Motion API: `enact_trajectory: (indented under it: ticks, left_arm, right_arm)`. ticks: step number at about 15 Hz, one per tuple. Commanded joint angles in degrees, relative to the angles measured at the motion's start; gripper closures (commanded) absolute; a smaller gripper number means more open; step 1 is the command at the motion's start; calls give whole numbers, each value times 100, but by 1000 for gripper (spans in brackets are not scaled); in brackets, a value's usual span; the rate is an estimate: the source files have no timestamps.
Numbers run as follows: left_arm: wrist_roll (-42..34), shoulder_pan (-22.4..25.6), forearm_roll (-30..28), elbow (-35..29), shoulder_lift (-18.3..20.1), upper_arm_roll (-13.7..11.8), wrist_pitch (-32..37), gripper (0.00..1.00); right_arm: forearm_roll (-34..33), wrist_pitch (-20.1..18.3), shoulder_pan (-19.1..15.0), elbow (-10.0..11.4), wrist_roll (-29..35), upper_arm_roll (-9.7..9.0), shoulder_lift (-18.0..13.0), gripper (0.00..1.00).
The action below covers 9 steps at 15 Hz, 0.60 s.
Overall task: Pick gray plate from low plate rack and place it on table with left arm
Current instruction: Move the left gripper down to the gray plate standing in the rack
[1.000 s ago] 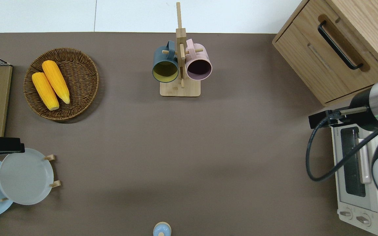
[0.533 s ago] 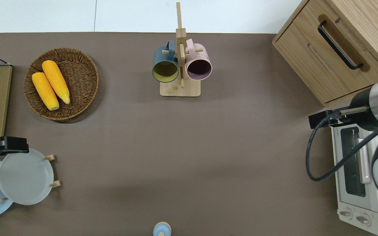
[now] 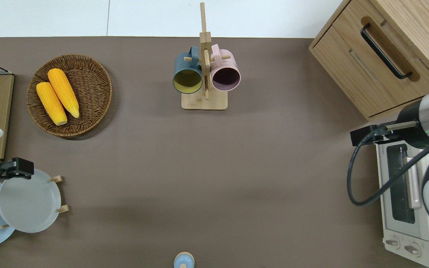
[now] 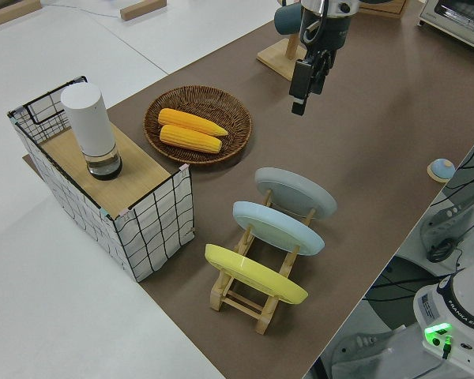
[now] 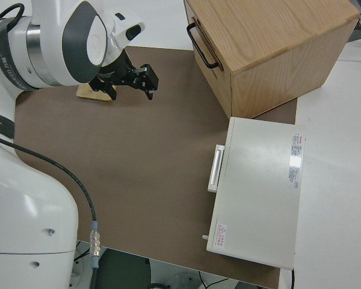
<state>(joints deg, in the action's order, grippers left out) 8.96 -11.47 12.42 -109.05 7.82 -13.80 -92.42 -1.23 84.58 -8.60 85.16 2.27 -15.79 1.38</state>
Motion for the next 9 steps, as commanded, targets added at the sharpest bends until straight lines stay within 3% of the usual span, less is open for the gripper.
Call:
enact_trajectory:
  ticks: [1, 5, 9]
  left_arm:
    - [-26, -4, 628, -291, 17, -166, -22, 15]
    - [0, -4, 841, -581, 26, -210, 22, 15]
    - [-17, 5, 832, -897, 26, -456, -48, 15]
  right_arm:
    - [-9, -82, -106, -52, 72, -100, -7, 17]
    - [-9, -82, -115, -52, 72, -100, -15, 17]
    - [-9, -82, -115, -52, 72, -100, -7, 17]
